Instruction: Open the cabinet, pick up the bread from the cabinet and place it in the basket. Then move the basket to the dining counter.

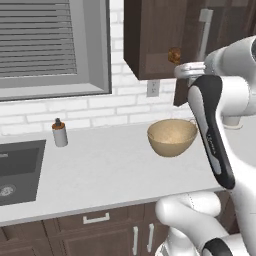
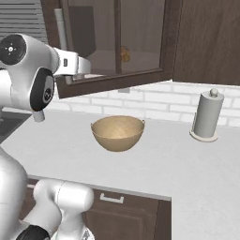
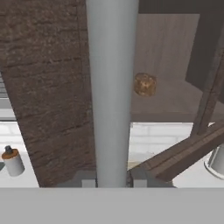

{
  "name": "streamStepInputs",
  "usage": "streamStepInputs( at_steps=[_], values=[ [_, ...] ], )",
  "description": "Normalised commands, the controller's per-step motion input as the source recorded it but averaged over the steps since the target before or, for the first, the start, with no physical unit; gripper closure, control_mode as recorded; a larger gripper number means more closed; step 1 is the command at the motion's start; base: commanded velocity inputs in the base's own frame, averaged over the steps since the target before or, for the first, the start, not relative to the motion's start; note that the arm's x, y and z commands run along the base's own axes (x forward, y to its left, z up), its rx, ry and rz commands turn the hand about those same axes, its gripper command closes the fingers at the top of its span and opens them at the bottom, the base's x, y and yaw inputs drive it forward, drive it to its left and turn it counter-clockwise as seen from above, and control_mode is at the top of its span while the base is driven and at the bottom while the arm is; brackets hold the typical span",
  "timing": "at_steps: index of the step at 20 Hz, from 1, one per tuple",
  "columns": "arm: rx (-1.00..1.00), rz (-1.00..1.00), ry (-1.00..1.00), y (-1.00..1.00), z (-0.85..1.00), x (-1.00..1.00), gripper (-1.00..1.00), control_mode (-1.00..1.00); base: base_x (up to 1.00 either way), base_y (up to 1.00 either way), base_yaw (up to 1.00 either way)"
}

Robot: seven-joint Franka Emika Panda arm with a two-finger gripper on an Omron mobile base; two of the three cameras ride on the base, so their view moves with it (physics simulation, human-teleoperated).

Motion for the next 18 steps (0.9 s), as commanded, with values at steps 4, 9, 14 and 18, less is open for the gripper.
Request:
streamStepInputs(
  at_steps=[4,9,14,18],
  values=[
    [0.0,0.0,0.0,-0.03,0.0,-0.69,-1.0,-1.0,0.0,0.0,0.0],
    [-0.16,0.0,0.0,0.59,0.0,-0.88,-1.0,-1.0,0.0,0.0,0.0],
    [-0.31,-0.01,0.0,1.0,0.0,-0.27,-1.0,-1.0,0.0,0.0,0.0],
    [-0.26,-0.05,0.06,1.0,0.0,0.7,-1.0,-1.0,0.0,0.0,0.0]
  ],
)
